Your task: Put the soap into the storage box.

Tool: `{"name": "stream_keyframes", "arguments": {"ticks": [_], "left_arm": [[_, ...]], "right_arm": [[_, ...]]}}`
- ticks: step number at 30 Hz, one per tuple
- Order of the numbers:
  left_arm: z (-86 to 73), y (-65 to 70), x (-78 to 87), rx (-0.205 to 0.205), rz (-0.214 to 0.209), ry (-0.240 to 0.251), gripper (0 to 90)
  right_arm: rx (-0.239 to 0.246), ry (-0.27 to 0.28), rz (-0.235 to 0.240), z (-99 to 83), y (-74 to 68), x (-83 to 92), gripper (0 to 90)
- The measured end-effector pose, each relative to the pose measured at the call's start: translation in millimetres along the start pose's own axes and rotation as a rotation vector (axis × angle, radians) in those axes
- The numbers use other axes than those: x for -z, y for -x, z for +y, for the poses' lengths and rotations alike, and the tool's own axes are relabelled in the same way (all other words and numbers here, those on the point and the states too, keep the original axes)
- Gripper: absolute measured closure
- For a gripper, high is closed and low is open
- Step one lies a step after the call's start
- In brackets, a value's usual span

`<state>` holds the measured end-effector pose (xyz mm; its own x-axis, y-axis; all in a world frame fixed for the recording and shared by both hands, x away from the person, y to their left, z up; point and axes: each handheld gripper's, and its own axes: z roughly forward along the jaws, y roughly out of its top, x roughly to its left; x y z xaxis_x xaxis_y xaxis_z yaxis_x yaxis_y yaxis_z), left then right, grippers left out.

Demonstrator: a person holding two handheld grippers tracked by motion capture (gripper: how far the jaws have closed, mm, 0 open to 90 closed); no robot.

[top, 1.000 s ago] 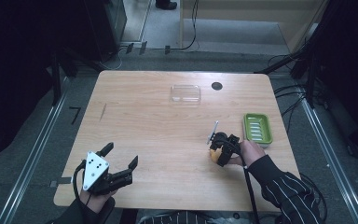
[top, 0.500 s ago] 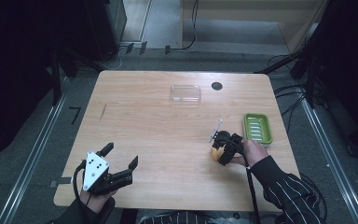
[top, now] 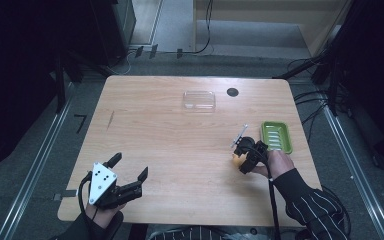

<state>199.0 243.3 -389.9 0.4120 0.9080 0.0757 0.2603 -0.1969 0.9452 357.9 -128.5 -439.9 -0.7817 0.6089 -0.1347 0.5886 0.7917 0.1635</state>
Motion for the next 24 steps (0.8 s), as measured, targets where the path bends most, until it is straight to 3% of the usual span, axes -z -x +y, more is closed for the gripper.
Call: {"name": "stream_keyframes", "arguments": {"ticks": [24], "left_arm": [[0.0,-0.2,0.1,0.000,0.000,0.000,13.7]], "right_arm": [[-0.094,0.030,-0.035,-10.7,21.9,10.8,39.7]]}}
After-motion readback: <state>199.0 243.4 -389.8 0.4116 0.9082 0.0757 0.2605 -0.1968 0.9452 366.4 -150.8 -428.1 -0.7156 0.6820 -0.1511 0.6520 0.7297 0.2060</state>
